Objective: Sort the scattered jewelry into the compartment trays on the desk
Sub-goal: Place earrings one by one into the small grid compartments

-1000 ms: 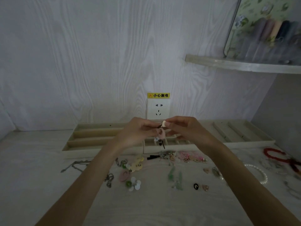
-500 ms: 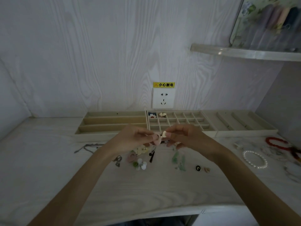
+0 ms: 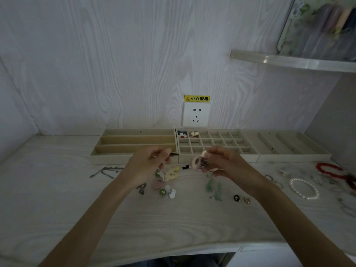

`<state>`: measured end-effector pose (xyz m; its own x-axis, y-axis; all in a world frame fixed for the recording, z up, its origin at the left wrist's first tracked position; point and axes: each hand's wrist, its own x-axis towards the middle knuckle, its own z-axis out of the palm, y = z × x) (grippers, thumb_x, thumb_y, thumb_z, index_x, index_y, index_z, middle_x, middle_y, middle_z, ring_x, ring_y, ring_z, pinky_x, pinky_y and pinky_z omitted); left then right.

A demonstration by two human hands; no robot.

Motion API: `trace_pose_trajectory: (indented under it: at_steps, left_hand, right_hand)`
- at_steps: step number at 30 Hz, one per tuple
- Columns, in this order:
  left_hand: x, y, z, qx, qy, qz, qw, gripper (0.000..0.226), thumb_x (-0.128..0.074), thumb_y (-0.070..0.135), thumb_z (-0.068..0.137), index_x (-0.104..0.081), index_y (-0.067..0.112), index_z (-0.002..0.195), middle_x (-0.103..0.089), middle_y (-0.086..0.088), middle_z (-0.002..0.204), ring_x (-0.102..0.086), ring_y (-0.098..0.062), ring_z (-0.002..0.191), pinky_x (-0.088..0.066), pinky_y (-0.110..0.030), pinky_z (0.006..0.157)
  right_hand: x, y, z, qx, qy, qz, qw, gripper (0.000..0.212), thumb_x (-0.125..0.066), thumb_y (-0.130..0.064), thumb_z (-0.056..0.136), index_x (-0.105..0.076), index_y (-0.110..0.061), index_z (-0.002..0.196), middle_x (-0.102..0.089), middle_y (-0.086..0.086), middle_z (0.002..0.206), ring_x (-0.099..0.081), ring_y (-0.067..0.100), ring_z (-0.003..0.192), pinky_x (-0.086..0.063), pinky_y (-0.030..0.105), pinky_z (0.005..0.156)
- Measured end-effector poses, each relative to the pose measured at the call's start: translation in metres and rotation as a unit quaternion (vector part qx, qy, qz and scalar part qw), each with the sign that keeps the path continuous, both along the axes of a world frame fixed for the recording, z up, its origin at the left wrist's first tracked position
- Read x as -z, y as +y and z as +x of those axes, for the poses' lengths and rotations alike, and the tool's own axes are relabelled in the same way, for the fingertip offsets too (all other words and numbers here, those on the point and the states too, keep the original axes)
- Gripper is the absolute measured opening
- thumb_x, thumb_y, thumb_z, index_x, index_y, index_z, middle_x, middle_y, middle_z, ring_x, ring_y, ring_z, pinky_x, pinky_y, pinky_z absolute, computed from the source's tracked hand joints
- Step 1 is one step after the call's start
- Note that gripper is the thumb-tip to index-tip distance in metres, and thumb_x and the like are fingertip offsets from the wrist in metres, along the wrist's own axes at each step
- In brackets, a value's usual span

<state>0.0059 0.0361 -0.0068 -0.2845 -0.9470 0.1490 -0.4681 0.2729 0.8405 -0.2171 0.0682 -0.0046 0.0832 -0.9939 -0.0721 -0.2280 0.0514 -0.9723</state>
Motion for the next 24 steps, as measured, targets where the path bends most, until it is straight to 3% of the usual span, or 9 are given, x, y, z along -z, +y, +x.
trace_pose_trajectory:
  at_steps: [4, 7, 13, 16, 20, 24]
  left_hand:
    - [-0.014, -0.001, 0.014, -0.045, 0.065, -0.014, 0.997, 0.024, -0.047, 0.026, 0.096, -0.063, 0.023, 0.078, -0.062, 0.026, 0.056, -0.055, 0.011, 0.055, -0.038, -0.003, 0.052]
    - [-0.019, -0.004, 0.024, -0.02, 0.074, -0.007, 0.997, 0.024, -0.047, 0.022, 0.097, -0.065, 0.017, 0.082, -0.062, 0.024, 0.056, -0.056, 0.01, 0.056, -0.037, -0.001, 0.049]
    - [-0.011, -0.004, 0.028, 0.044, -0.035, 0.002, 0.998, 0.02, -0.049, 0.03, 0.094, -0.067, 0.027, 0.088, -0.07, 0.019, 0.078, -0.059, 0.005, 0.065, -0.044, -0.01, 0.065]
    - [-0.006, -0.001, 0.024, 0.079, -0.086, -0.004, 0.993, 0.016, -0.052, 0.031, 0.093, -0.068, 0.033, 0.089, -0.068, 0.024, 0.076, -0.061, 0.007, 0.069, -0.042, -0.008, 0.066]
    - [0.002, 0.0, 0.019, 0.117, -0.123, -0.007, 0.986, 0.009, -0.067, 0.038, 0.081, -0.073, 0.041, 0.087, -0.069, 0.022, 0.086, -0.063, 0.0, 0.083, -0.051, -0.027, 0.08]
    - [0.008, -0.001, 0.014, 0.106, -0.15, -0.011, 0.983, 0.008, -0.076, 0.039, 0.073, -0.075, 0.039, 0.081, -0.07, 0.016, 0.085, -0.063, -0.008, 0.078, -0.052, -0.036, 0.077]
  right_hand:
    - [-0.003, -0.003, -0.013, 0.008, -0.036, 0.048, 0.998, 0.02, -0.051, -0.021, 0.095, -0.063, -0.011, 0.107, -0.072, -0.002, 0.103, -0.069, 0.009, 0.085, -0.047, 0.02, 0.067]
    - [0.002, -0.002, -0.018, -0.014, -0.05, 0.083, 0.995, 0.015, -0.054, -0.021, 0.093, -0.064, -0.013, 0.101, -0.072, 0.001, 0.097, -0.068, 0.01, 0.086, -0.047, 0.022, 0.069]
    - [0.003, -0.003, -0.015, -0.036, -0.059, 0.092, 0.993, 0.014, -0.054, -0.022, 0.093, -0.063, -0.014, 0.1, -0.071, 0.006, 0.103, -0.068, 0.013, 0.087, -0.046, 0.022, 0.072]
    - [0.0, -0.002, -0.015, -0.039, -0.056, 0.087, 0.994, 0.011, -0.053, -0.021, 0.093, -0.063, -0.016, 0.095, -0.072, 0.002, 0.096, -0.067, 0.012, 0.083, -0.047, 0.021, 0.069]
    - [-0.006, -0.001, -0.017, -0.036, -0.035, 0.072, 0.996, 0.011, -0.055, -0.022, 0.092, -0.064, -0.017, 0.096, -0.071, -0.003, 0.088, -0.066, 0.009, 0.074, -0.048, 0.019, 0.065]
    - [-0.012, -0.001, -0.02, -0.036, -0.01, 0.06, 0.997, 0.021, -0.055, -0.023, 0.092, -0.065, -0.014, 0.107, -0.07, -0.001, 0.095, -0.063, 0.01, 0.079, -0.046, 0.022, 0.07]
